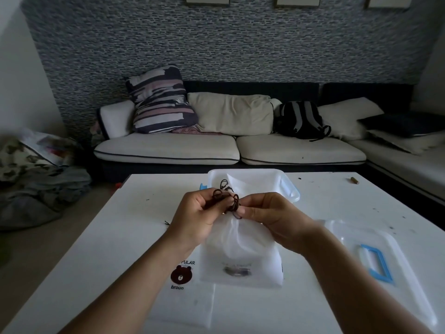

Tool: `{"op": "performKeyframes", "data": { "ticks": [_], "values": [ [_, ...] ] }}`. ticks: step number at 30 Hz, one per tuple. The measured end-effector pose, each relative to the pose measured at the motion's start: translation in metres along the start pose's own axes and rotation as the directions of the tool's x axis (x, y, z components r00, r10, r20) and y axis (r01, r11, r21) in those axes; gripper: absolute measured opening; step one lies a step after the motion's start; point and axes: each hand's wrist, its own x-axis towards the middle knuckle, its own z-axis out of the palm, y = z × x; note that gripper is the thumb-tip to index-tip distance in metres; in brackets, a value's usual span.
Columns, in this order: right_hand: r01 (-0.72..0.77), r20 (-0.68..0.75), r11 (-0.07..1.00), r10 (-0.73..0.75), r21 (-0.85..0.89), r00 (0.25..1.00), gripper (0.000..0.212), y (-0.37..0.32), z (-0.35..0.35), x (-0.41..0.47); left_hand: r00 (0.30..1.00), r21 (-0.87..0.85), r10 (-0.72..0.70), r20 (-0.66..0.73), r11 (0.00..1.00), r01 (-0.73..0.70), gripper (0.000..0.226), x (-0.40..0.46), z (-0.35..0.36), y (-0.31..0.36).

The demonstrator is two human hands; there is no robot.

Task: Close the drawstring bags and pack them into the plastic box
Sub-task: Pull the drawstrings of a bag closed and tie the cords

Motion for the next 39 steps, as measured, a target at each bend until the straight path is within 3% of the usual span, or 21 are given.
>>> {"op": "performKeyframes", "data": {
  "ticks": [11, 15, 18, 21, 26, 31, 33, 36, 39],
  "values": [
    [0.022, -0.203, 0.982, -0.061, -0.187, 0.977, 0.014, -0.002, 0.005, 0.007, 0.999, 0.085, 0.027, -0.046, 0.996, -0.023, 0.006, 0.002, 0.003, -0.009],
    [0.056, -0.254, 0.985, -0.097, -0.162, 0.962, 0.013, 0.004, 0.008, 0.014, 1.000, 0.106, 0.013, -0.026, 0.994, -0.010, 0.009, 0.003, 0.004, -0.009],
    [0.064, -0.219, 0.995, -0.080, -0.080, 0.972, 0.015, 0.005, 0.008, 0.013, 0.999, 0.132, 0.035, -0.030, 0.991, -0.031, 0.012, 0.003, 0.005, -0.009],
    [-0.023, -0.127, 0.997, 0.032, 0.067, 0.991, 0.023, 0.001, 0.000, 0.007, 0.997, 0.099, 0.031, -0.066, 0.995, -0.025, 0.009, 0.004, 0.004, -0.007],
    [-0.080, -0.065, 0.997, 0.080, 0.010, 0.995, 0.035, -0.001, -0.009, -0.003, 0.998, 0.007, -0.022, -0.054, 1.000, 0.023, 0.011, 0.003, 0.000, -0.005],
    [-0.160, -0.124, 0.982, 0.172, 0.104, 0.977, 0.063, 0.002, -0.006, 0.002, 0.998, 0.007, 0.001, -0.057, 1.000, 0.000, 0.009, 0.002, -0.001, -0.004],
    [-0.162, -0.147, 0.974, 0.185, 0.156, 0.972, 0.060, 0.003, -0.009, 0.008, 0.998, 0.026, 0.020, -0.054, 0.999, -0.019, 0.010, 0.001, -0.002, -0.004],
    [-0.100, -0.131, 0.983, 0.121, 0.157, 0.984, 0.032, 0.003, -0.010, 0.011, 0.999, 0.069, 0.037, -0.038, 0.997, -0.035, 0.010, 0.000, -0.004, -0.005],
    [-0.006, 0.011, 0.994, 0.005, 0.106, 1.000, 0.052, 0.004, -0.008, 0.008, 0.999, 0.053, 0.026, -0.027, 0.998, -0.025, 0.011, -0.002, -0.002, -0.004]
  ]
}}
